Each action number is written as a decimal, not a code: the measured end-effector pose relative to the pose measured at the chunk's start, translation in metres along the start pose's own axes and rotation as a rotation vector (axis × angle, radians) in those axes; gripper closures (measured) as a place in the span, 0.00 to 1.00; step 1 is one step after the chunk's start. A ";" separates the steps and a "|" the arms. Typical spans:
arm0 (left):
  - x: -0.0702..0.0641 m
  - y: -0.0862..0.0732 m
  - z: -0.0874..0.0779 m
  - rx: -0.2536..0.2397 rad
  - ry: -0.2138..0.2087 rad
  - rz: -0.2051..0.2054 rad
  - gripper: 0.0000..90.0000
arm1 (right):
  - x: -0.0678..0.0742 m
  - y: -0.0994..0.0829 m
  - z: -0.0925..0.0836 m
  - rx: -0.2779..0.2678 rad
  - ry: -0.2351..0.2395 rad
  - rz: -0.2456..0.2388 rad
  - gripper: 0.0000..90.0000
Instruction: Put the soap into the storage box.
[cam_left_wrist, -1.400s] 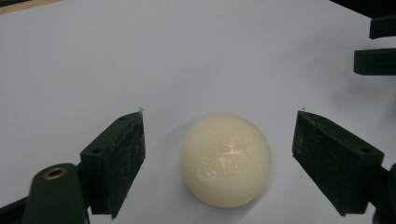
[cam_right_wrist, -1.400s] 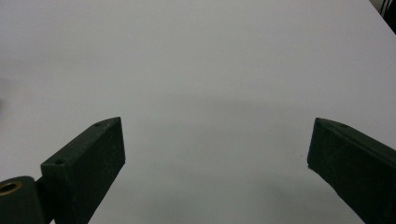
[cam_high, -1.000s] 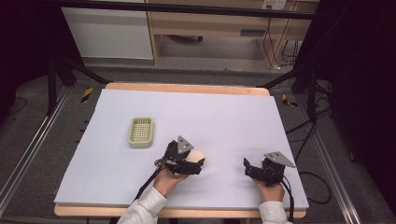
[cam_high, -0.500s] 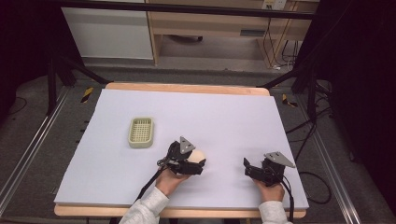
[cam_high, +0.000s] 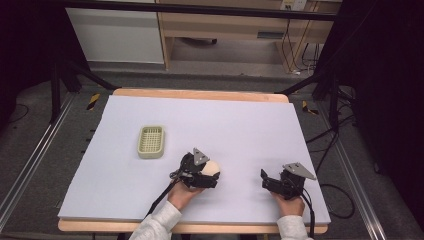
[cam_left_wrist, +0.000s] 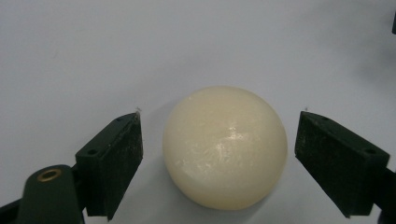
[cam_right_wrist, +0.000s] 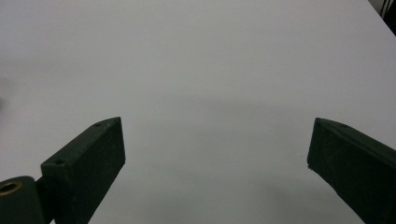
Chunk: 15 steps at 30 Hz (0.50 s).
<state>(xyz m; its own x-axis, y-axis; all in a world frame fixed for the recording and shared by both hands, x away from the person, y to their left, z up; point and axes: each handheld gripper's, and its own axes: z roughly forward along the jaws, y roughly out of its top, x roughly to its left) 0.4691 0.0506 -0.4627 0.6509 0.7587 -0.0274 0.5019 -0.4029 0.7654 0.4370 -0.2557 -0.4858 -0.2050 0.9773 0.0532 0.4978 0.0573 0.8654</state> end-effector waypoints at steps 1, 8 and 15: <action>0.000 0.000 0.000 0.003 -0.003 0.000 0.17 | 0.000 0.000 0.000 0.000 0.000 0.000 0.05; -0.002 -0.003 0.005 0.018 0.005 0.011 0.17 | 0.000 0.000 0.000 0.000 0.000 -0.002 0.05; -0.003 -0.005 0.010 0.031 0.007 0.006 0.17 | 0.000 0.000 0.000 0.002 0.001 -0.002 0.05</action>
<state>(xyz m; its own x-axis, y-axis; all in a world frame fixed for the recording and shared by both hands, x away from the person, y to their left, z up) 0.4709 0.0451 -0.4728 0.6504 0.7594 -0.0184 0.5150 -0.4230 0.7456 0.4372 -0.2554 -0.4858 -0.2068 0.9770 0.0515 0.4991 0.0601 0.8645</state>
